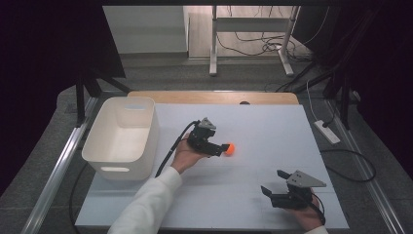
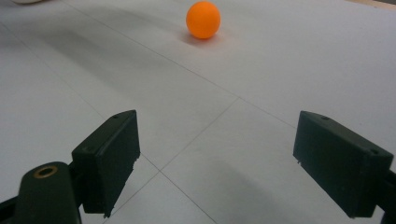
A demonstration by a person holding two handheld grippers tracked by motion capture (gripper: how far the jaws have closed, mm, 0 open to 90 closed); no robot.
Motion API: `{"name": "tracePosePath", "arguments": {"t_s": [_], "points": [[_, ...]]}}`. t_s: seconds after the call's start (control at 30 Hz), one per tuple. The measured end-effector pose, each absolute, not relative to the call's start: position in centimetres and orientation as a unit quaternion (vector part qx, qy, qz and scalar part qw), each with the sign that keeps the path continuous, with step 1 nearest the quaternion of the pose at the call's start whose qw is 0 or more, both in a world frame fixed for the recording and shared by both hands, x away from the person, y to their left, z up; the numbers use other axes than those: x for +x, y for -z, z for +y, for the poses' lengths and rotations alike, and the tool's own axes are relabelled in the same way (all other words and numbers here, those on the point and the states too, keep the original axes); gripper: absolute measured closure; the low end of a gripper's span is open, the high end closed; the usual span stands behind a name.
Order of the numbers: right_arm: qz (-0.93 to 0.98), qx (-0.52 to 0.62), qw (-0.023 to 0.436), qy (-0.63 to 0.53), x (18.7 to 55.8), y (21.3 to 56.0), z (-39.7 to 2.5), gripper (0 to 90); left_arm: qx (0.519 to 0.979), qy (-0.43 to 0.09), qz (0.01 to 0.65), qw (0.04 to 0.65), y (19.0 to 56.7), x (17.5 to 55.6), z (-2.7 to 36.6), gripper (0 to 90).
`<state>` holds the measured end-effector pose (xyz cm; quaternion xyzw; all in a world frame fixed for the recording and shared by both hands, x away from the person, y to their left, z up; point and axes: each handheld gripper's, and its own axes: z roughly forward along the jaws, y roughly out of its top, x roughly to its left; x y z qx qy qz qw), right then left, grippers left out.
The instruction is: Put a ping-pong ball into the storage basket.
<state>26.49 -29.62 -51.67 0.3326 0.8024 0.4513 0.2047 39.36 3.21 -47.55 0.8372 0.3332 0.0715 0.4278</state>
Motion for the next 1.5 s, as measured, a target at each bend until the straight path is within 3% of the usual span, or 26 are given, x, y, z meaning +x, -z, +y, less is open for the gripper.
{"name": "tracePosePath", "arguments": {"t_s": [1.5], "points": [[0.804,0.334,0.206,-0.447,26.6,51.8,-29.6,15.0,0.867,-0.035,0.337,0.364,51.4,42.1,-0.8,17.7]]}}
